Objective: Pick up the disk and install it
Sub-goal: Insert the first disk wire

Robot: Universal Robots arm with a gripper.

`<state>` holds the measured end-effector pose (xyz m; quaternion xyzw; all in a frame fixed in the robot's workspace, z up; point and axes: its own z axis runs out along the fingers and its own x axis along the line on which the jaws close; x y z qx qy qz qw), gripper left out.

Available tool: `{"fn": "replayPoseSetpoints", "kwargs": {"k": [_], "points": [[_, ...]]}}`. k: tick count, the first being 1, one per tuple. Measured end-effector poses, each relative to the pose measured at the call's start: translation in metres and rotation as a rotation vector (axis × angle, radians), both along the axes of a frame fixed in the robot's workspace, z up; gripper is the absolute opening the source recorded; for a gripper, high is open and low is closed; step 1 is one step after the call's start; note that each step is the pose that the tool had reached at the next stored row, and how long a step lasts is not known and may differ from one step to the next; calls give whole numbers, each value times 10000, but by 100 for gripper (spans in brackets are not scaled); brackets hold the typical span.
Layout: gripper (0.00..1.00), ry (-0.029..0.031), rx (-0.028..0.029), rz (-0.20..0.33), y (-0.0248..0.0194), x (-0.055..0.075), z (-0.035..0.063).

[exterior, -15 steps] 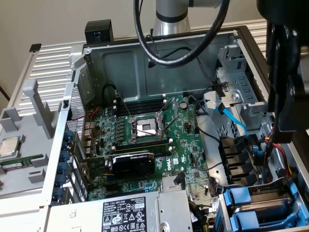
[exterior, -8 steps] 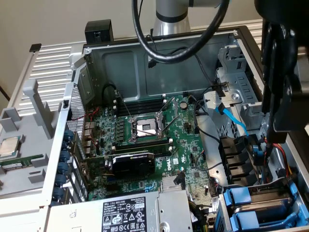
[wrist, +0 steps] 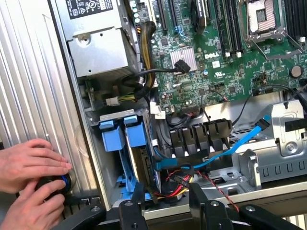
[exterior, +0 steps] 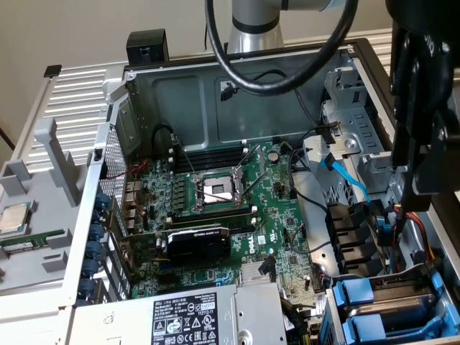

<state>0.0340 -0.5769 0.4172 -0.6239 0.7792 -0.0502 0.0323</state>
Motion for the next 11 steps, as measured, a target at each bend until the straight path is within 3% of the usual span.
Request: {"fn": "replayPoseSetpoints", "kwargs": {"k": [2,8,11], "points": [[49,71,19,27,0,43,0],[49,459,44,93,0,137,0],[49,600,85,135,1,187,0]]}}
